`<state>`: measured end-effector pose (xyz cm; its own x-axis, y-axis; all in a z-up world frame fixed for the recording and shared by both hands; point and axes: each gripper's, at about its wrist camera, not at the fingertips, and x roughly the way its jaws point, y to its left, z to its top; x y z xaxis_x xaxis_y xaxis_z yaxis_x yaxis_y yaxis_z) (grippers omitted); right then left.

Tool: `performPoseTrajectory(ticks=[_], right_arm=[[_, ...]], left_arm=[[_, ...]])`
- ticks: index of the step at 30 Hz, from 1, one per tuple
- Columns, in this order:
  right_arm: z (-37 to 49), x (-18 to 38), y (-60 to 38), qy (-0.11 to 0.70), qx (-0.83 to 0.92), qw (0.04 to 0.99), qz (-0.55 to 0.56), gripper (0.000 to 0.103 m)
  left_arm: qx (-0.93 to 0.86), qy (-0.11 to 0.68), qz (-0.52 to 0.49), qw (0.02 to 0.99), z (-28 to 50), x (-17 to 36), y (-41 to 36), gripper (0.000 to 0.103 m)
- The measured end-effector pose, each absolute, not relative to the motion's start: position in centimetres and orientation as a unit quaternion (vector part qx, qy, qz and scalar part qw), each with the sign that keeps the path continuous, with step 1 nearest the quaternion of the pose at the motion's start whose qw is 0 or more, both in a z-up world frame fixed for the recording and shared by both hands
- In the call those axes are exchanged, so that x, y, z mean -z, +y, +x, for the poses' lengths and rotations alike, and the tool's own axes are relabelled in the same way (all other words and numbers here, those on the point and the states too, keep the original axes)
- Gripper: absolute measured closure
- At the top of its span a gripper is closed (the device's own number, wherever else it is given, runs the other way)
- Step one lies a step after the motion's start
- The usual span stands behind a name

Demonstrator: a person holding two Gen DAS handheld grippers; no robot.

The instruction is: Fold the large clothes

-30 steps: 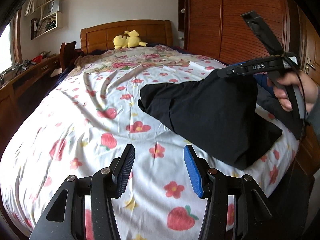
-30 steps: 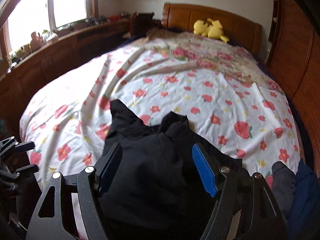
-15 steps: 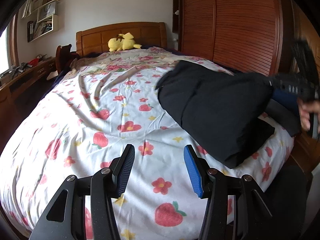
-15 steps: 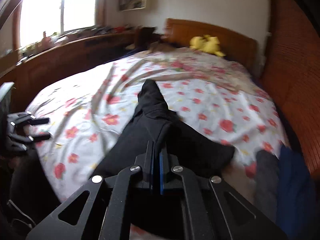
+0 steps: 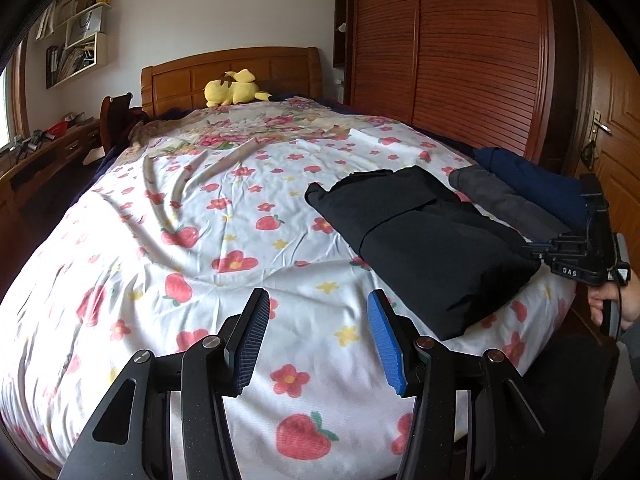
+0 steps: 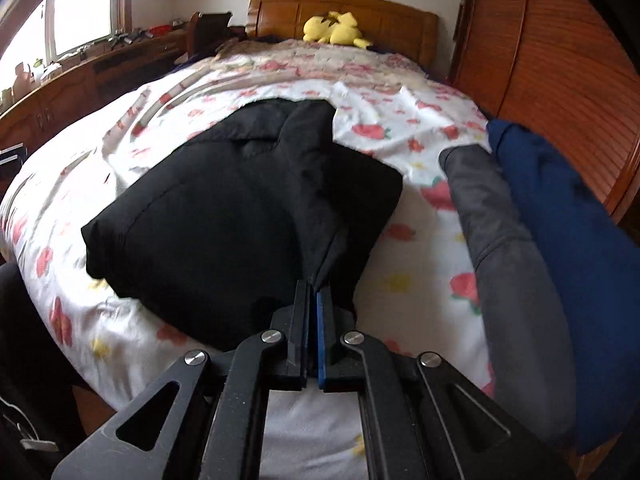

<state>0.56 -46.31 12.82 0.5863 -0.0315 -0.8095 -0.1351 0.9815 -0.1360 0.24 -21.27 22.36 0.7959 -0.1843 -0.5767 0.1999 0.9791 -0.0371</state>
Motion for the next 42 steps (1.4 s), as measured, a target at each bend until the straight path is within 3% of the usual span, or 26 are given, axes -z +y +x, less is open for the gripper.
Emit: performPoseTrajectory(ticks=[8, 10, 12, 17, 32, 42], right_arm=[[-0.3, -16.4, -46.0, 0.421, -0.025, 0.902, -0.086, 0.099], [-0.4, -17.5, -45.4, 0.409, -0.023, 0.908, -0.088, 0.086], [-0.3, -18.3, -44.4, 0.395, -0.036, 0.914, -0.087, 0.065], [0.6, -18.2, -41.6, 0.388, -0.067, 0.915, -0.093, 0.048], [3.4, -10.1, -44.3, 0.473, -0.049, 0.879, -0.042, 0.048], [-0.7, -11.4, -46.0, 0.424, -0.012, 0.905, -0.029, 0.046]], left_arm=[[0.106, 0.288, 0.009, 0.952, -0.8, -23.2, -21.5, 0.05], [0.108, 0.286, 0.01, 0.952, -1.1, -23.1, -21.7, 0.05], [0.11, 0.283, 0.012, 0.953, -1.4, -23.1, -21.9, 0.05], [0.114, 0.284, 0.012, 0.952, -1.4, -22.9, -21.9, 0.05], [0.112, 0.296, 0.006, 0.949, 0.7, -21.4, -22.0, 0.049], [0.124, 0.318, 0.015, 0.94, 5.8, -19.2, -23.0, 0.047]])
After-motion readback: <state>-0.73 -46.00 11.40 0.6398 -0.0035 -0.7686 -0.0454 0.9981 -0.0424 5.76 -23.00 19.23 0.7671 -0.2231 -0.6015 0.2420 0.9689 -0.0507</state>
